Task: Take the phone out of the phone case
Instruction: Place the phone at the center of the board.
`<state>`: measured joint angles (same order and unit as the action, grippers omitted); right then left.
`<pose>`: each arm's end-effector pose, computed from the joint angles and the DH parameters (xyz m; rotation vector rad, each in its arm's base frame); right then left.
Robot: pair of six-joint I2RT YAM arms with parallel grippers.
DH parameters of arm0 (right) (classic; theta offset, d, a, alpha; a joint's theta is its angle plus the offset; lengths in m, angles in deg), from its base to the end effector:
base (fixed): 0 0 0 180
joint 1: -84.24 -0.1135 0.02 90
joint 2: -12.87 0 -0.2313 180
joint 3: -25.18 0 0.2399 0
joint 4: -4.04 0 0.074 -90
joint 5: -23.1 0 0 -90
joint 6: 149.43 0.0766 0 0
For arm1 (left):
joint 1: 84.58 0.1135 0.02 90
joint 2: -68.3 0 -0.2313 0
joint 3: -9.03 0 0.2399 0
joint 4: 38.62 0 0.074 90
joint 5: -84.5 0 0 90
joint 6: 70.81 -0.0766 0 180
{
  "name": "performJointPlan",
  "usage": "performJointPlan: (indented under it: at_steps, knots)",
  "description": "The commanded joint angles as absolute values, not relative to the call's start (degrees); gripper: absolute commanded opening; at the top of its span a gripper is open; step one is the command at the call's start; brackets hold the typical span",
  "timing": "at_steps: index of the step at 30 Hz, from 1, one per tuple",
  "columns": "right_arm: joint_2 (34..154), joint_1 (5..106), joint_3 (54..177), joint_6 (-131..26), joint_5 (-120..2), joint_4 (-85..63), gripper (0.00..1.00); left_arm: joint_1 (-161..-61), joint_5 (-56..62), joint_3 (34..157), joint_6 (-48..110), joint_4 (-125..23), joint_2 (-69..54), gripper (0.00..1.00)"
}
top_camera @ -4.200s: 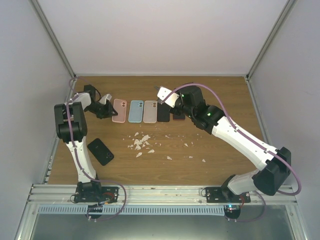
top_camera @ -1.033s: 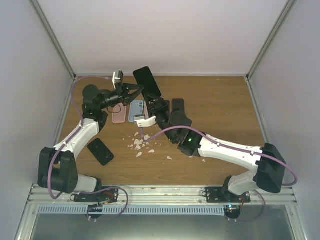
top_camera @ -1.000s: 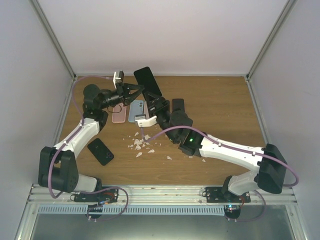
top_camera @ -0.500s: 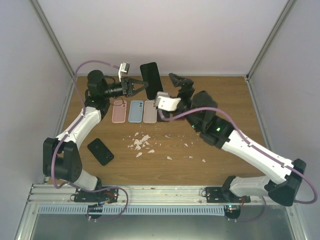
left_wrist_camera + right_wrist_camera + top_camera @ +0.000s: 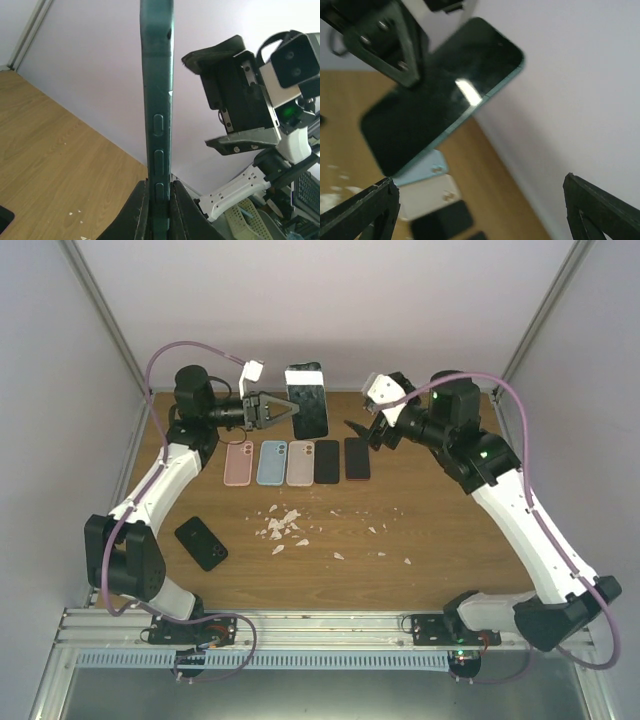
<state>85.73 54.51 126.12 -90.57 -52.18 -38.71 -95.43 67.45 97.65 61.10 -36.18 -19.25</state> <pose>0.2567 0.1690 0.4099 -1.0752 1.4729 0.2171 0.3263 -0.1371 0.3550 0.7007 1.6803 -1.6241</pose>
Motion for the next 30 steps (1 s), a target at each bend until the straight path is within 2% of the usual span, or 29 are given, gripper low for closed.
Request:
performJointPlan:
  at_steps: [1,5,9,14,20,30]
  knots:
    - [88.45,57.71,127.79,-74.36,-28.93,-41.81,0.89,-97.13,69.29,99.16,55.31,-35.05,-18.27,0.00]
    - [90.52,60.87,127.72,-63.30,-19.16,-37.33,0.87,-99.36,69.01,98.36,53.00,-35.01,-16.82,0.00]
    - [92.80,64.26,126.80,-53.86,-10.41,-33.36,0.79,-101.41,67.95,98.16,51.74,-34.57,-15.91,0.00]
    - [93.00,64.85,123.84,-47.53,-5.89,-28.55,0.69,-103.17,67.04,98.33,52.24,-33.58,-15.81,0.00]
    - [92.81,64.84,119.81,-40.02,-5.05,-21.10,0.62,-104.43,66.11,98.34,52.49,-32.70,-15.72,0.00]
    - [92.75,64.90,117.58,-36.63,-4.31,-17.32,0.14,-104.97,65.43,98.41,52.38,-33.43,-16.49,0.00]
